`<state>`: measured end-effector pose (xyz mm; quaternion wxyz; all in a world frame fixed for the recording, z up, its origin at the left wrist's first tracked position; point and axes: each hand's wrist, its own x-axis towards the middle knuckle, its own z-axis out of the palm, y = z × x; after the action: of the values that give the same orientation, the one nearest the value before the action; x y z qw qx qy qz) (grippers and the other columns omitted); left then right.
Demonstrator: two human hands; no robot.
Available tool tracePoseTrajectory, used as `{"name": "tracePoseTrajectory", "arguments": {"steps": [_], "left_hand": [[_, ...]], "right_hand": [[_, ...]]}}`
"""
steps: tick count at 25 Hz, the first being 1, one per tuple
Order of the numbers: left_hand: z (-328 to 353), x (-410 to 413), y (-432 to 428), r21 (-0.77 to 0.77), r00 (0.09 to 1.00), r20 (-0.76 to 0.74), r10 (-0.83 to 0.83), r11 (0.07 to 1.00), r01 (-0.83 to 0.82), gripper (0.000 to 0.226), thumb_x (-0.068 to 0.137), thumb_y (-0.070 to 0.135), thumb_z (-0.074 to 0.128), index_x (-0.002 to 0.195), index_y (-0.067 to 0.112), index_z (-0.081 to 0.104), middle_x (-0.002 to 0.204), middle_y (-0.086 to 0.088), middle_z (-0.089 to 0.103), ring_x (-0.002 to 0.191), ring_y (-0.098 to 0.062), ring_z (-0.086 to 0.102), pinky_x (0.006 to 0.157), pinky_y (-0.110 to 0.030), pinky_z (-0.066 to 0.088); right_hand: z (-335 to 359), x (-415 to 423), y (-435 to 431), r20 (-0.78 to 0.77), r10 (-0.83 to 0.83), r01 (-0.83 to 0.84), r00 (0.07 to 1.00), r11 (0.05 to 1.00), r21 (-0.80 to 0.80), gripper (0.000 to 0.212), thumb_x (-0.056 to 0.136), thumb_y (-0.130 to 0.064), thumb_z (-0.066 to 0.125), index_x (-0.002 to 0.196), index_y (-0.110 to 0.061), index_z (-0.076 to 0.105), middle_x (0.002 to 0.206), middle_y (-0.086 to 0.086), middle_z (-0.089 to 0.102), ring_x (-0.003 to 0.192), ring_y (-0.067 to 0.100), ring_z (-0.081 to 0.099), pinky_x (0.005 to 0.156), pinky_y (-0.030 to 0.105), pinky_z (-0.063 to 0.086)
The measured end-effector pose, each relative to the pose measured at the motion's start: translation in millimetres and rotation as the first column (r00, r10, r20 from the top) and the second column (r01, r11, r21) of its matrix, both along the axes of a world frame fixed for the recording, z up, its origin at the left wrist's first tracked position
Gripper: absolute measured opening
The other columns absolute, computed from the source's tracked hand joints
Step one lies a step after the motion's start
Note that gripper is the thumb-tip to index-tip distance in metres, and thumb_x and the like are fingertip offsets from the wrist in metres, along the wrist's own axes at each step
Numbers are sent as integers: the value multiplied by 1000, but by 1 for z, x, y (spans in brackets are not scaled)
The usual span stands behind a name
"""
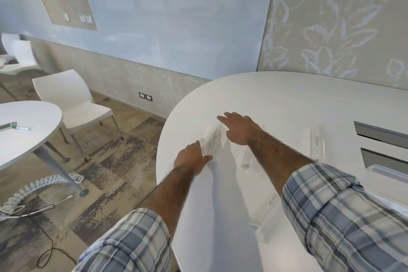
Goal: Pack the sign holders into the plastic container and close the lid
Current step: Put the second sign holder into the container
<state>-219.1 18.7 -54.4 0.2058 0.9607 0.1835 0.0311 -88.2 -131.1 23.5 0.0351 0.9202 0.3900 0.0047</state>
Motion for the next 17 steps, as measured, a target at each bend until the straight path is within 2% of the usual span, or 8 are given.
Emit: {"name": "tracePoseTrajectory", "arguments": {"steps": [4,10,14,17], "left_hand": [[-3,9,26,5,999,4,-32,999,32,63,92,46,57,146,19,38,140,-7,55,127,-27,50,105,-37,34],[1,18,52,-104,998,3,-56,993,56,61,85,37,66,142,32,45,133,4,60,121,-21,54,95,-33,43],[0,23,57,-127,998,8,-68,990,68,61,85,34,67,142,32,45,136,6,57,123,-19,52,95,-31,41],[-2,24,57,-116,999,16,-52,992,53,61,84,36,67,141,32,46,135,6,58,122,-19,53,93,-32,42]], "right_hand": [[-14,14,19,-44,-6,6,999,1000,-2,68,88,-15,39,152,-29,19,160,1,21,146,22,20,114,49,24],[-36,36,28,-247,-93,112,964,992,64,69,89,-21,48,153,-26,20,160,4,22,144,24,28,115,43,29],[-43,42,34,-311,-113,159,944,979,128,62,87,-16,51,147,-17,36,152,9,36,137,25,39,112,38,34],[-44,44,33,-347,-192,274,918,940,203,56,87,-15,49,143,-16,42,149,11,36,133,29,44,108,37,38]]}}
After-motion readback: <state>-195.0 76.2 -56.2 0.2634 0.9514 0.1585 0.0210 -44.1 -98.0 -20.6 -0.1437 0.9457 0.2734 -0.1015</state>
